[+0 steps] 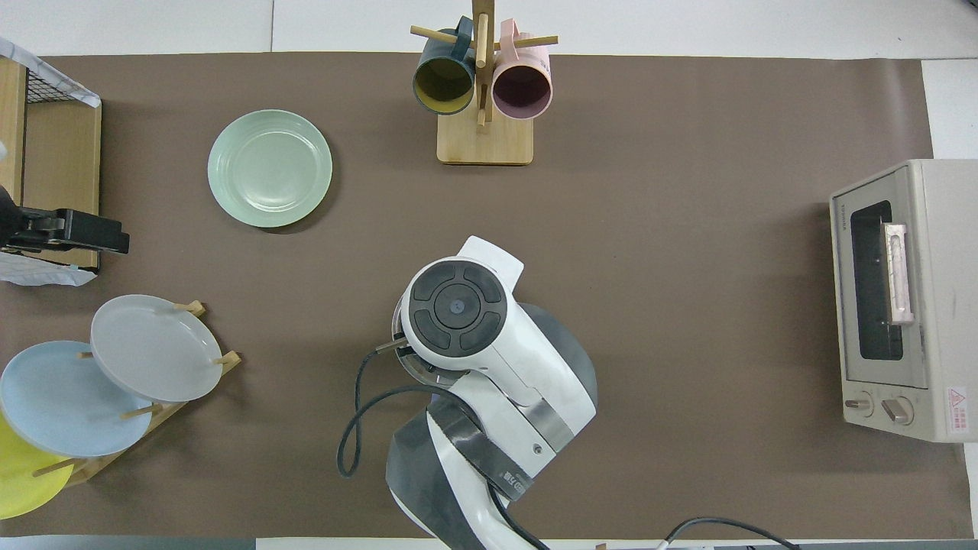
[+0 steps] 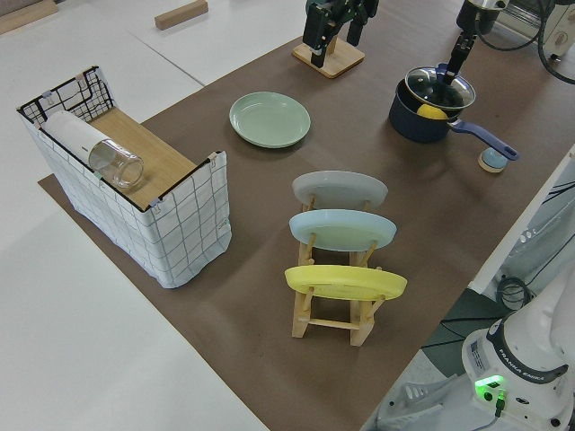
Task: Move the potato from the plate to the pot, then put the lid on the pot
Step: 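Lower the glass lid onto the black pot with the right gripper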
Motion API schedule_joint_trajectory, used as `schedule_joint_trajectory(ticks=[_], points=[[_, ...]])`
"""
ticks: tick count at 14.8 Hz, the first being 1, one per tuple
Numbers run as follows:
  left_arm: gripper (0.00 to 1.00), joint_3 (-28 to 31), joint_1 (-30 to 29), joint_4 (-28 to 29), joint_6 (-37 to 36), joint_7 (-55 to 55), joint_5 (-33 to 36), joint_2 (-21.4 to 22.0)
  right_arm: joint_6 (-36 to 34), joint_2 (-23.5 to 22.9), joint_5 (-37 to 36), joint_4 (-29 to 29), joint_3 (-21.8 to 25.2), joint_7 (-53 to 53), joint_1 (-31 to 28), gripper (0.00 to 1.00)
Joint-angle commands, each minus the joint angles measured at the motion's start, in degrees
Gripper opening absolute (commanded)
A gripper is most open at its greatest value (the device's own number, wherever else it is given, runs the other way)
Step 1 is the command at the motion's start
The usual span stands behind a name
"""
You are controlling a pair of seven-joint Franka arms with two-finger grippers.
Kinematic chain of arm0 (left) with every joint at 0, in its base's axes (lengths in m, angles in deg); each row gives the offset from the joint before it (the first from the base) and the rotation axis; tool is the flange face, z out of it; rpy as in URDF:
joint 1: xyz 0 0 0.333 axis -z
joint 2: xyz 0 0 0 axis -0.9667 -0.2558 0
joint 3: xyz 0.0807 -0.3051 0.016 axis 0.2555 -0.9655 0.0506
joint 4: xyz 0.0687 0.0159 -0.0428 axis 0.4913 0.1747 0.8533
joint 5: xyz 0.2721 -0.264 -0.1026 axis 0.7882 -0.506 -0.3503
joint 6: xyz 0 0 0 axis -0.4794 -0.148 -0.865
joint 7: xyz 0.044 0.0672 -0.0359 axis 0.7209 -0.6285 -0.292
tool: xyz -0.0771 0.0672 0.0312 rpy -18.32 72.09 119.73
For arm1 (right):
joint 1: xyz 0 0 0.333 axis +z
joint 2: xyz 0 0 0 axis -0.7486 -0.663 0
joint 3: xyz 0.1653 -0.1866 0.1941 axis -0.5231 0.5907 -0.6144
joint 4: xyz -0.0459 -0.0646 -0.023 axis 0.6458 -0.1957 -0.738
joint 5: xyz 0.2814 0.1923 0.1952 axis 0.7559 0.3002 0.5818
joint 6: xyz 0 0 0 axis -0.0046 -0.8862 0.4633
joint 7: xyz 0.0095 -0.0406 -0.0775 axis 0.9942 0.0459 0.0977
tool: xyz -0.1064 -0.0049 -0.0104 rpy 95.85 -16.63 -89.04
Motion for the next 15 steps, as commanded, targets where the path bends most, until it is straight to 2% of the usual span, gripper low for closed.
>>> schedule_joint_trajectory(ticks=[1,6,15], points=[[1.0,0.92,2.15,-6.46,-4.51,0.53,1.01,-3.16,0.62,-0.53,-0.11,0.18,0.36,-0.28,0.18,0.0],[1.0,1.54,3.74,-4.0,-3.91,1.5,1.19,-2.28,0.97,-2.02,-5.9,0.01,0.36,-0.54,1.67,0.0],[1.0,1.45,3.04,-5.59,-2.15,1.85,1.19,-3.16,4.22,-2.2,-6.35,0.54,0.36,-0.72,1.68,0.0]])
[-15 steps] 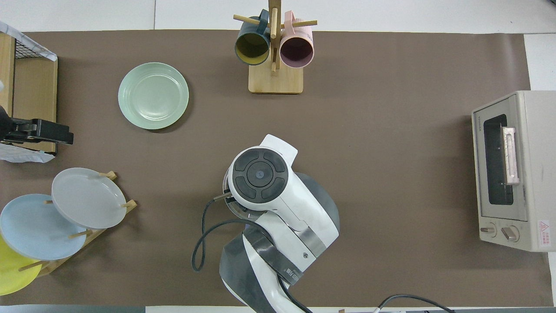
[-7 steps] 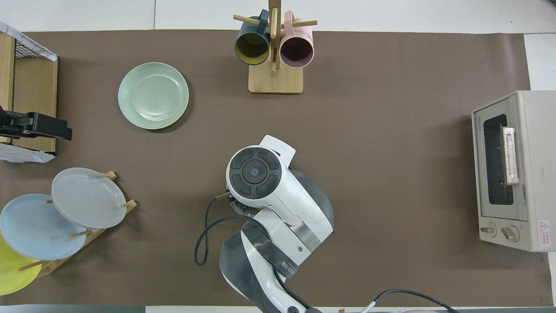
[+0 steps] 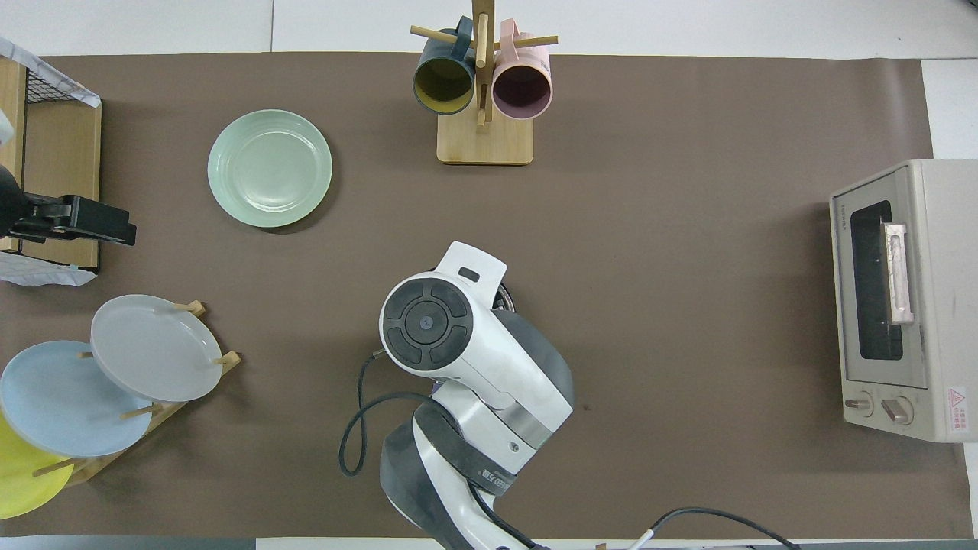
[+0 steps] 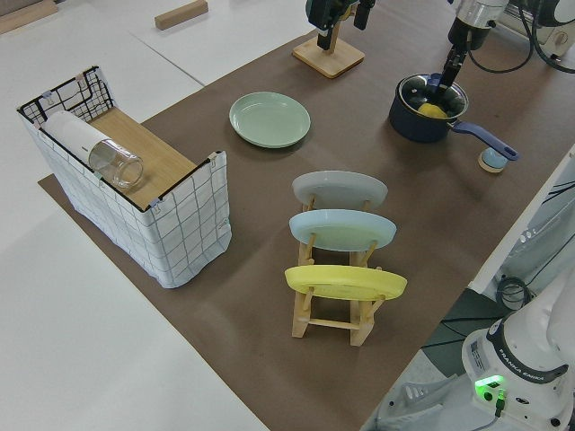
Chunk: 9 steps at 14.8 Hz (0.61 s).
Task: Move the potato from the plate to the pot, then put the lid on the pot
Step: 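Lower the glass lid onto the black pot with the right gripper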
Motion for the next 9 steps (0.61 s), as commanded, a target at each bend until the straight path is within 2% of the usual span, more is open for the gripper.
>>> schedule_joint_trajectory(ticks=[1,9], points=[[1.0,0.48,0.27,-1.35,0.41,0.92,0.95,-0.74,1.96,-0.14,-0.89,0.45,0.16,-0.72,0.21,0.0],[1.0,0.48,-0.08,-1.09,1.02,0.83,0.95,-0.57,3.29,0.29,-2.03,2.47,0.16,-0.45,0.04,0.0]])
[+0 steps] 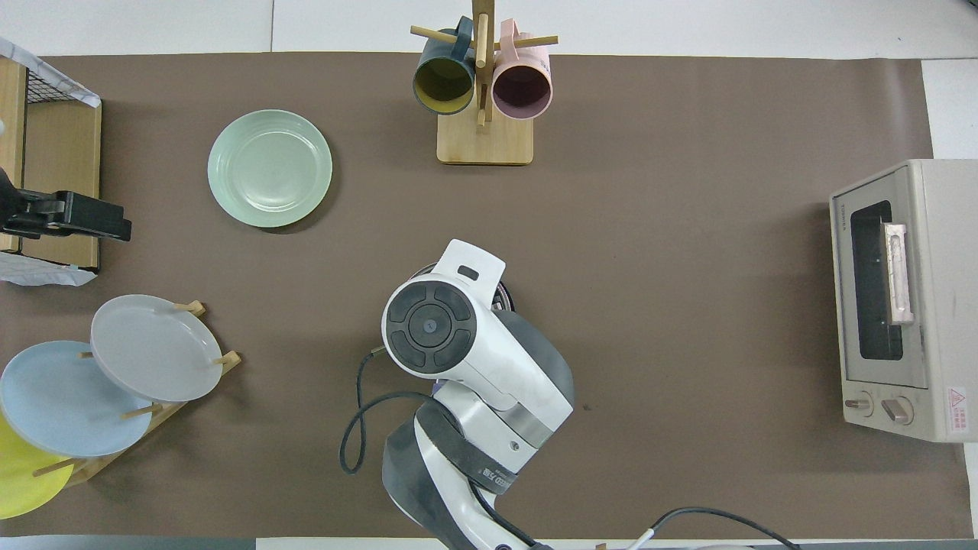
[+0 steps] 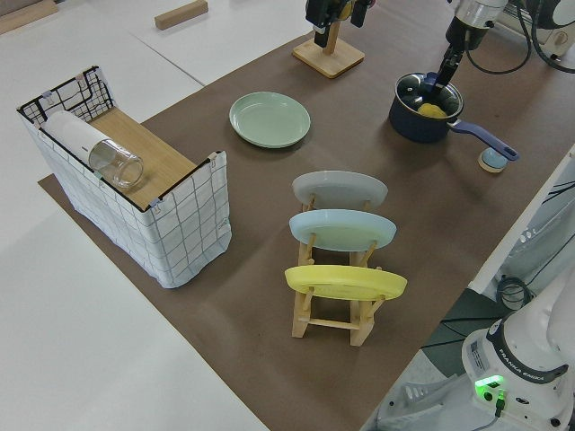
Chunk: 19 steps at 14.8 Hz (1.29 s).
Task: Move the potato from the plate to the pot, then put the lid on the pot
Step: 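Lower the glass lid onto the black pot with the right gripper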
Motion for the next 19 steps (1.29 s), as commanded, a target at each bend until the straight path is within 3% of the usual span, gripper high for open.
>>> schedule_joint_trajectory(ticks=[1,11,19], points=[[1.0,0.22,-0.23,-0.91,0.57,0.75,0.95,-0.48,0.44,0.4,-1.3,2.04,0.1,-0.45,0.04,0.0],[1.0,0.05,-0.76,0.49,-0.92,0.83,0.95,0.32,-4.22,0.14,1.85,0.12,0.1,-0.36,-1.63,0.0],[1.0,0.22,-0.84,1.64,-2.24,0.92,0.95,1.2,-3.61,-0.04,4.33,0.46,0.1,-0.54,-1.81,0.0]])
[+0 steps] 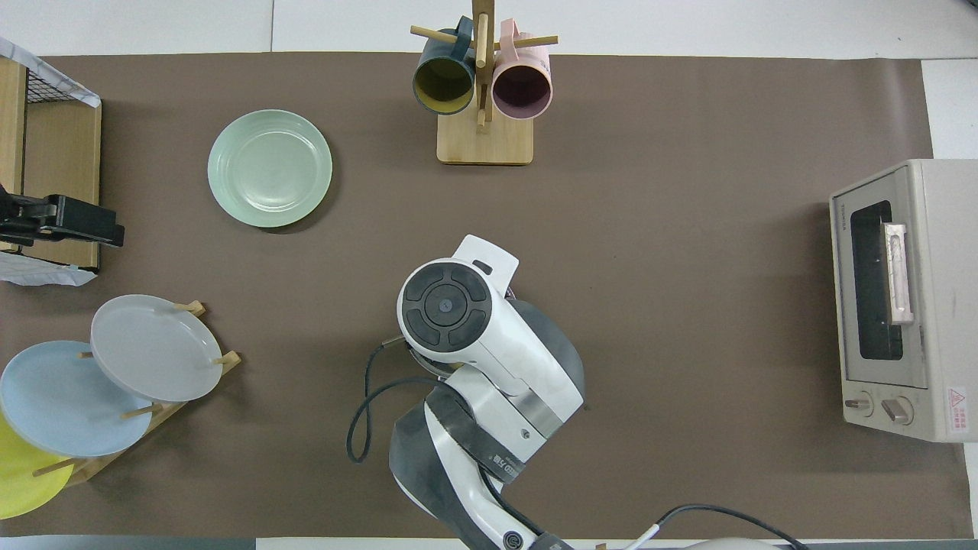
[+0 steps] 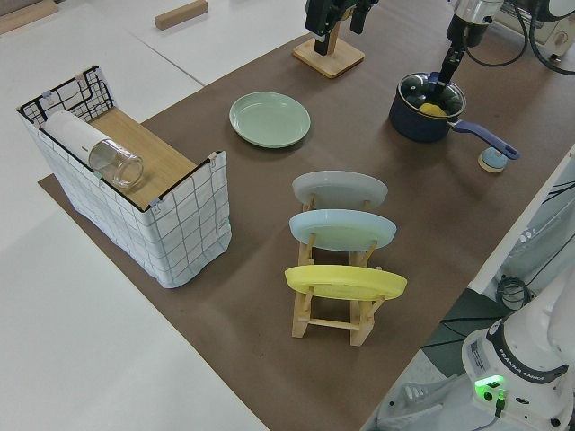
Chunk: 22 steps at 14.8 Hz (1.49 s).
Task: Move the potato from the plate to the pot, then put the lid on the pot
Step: 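Lower the glass lid onto the black pot with the right gripper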
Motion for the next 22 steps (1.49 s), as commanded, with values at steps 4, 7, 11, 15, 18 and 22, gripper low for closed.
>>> schedule_joint_trajectory(ticks=[4,7,11,15,18,22], points=[[1.0,-0.04,-0.21,1.15,-0.61,0.46,0.93,1.18,-0.26,0.06,0.76,1.46,-0.29,-0.45,-0.54,0.0],[1.0,-0.04,-0.13,1.15,-0.53,0.46,0.93,1.18,0.01,0.06,0.59,1.37,-0.29,-0.1,-0.54,0.88],[1.0,-0.05,-0.13,1.15,-0.53,0.46,0.93,1.18,0.45,0.06,-0.12,0.93,-0.29,-0.01,-0.1,1.0],[1.0,-0.05,-0.04,1.15,-0.53,0.46,0.93,1.18,-4.36,0.5,-0.21,-4.93,0.23,0.08,-1.07,1.0],[1.0,-0.04,-0.13,1.15,-0.53,0.46,0.93,1.18,-15.78,1.73,-0.29,-14.51,0.59,0.25,-6.49,1.0],[1.0,-0.05,-0.04,1.15,-0.53,0.46,0.93,1.18,-25.64,8.22,-0.21,-16.21,0.59,8.75,-17.74,1.0]])
